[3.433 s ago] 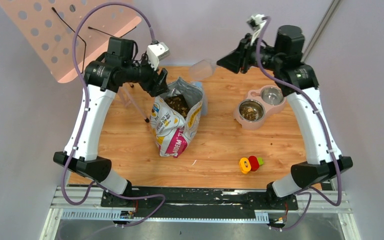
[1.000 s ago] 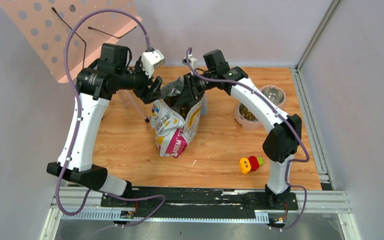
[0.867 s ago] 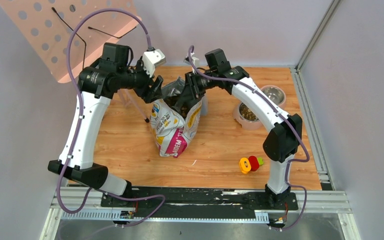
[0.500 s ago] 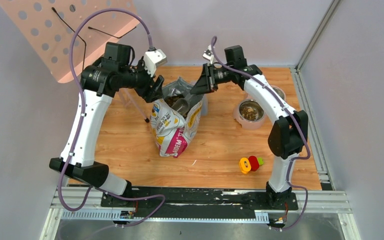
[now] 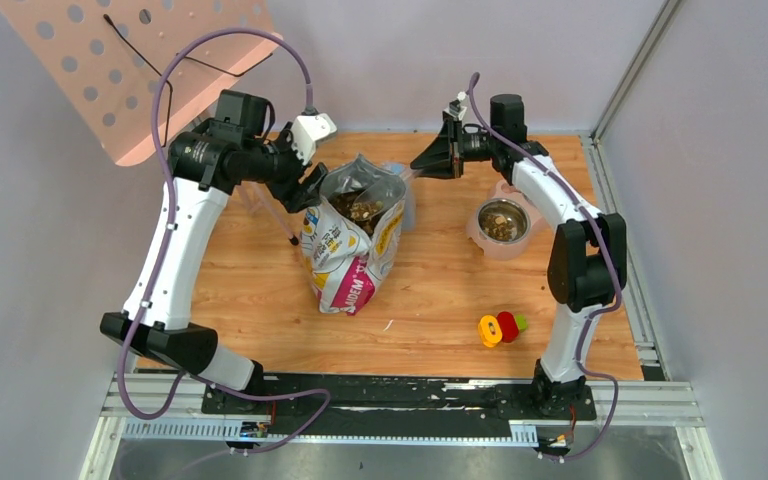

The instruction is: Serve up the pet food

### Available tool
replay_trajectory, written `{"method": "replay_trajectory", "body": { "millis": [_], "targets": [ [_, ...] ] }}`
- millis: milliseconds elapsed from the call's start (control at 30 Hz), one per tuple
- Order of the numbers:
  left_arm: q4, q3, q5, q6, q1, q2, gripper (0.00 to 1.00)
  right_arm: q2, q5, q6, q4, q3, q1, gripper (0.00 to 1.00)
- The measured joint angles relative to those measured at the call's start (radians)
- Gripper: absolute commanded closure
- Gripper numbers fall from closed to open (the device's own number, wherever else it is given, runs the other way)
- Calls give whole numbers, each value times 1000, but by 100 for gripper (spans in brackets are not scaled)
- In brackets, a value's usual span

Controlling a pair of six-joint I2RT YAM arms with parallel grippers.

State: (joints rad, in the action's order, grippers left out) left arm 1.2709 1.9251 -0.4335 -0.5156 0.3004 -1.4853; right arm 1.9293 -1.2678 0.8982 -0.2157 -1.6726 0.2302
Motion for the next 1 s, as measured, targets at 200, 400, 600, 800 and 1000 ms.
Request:
{"method": "replay_trajectory", "body": {
  "millis": [200,400,600,800,1000],
  "targets": [
    [17,5,18,-18,0,-11,25,0,-17,179,106,75,-8,100],
    [23,15,21,-19,0,-22,25,-1,10,292,119,97,-21,100],
    [33,33,23,-19,0,-36,24,-2,18,344,113,104,-39,100],
    [35,59,25,-19,0,-45,24,-5,8,387,183,104,-80,100],
    [35,61,24,-18,0,-50,24,-32,-8,411,229,104,-119,100]
  ]
}}
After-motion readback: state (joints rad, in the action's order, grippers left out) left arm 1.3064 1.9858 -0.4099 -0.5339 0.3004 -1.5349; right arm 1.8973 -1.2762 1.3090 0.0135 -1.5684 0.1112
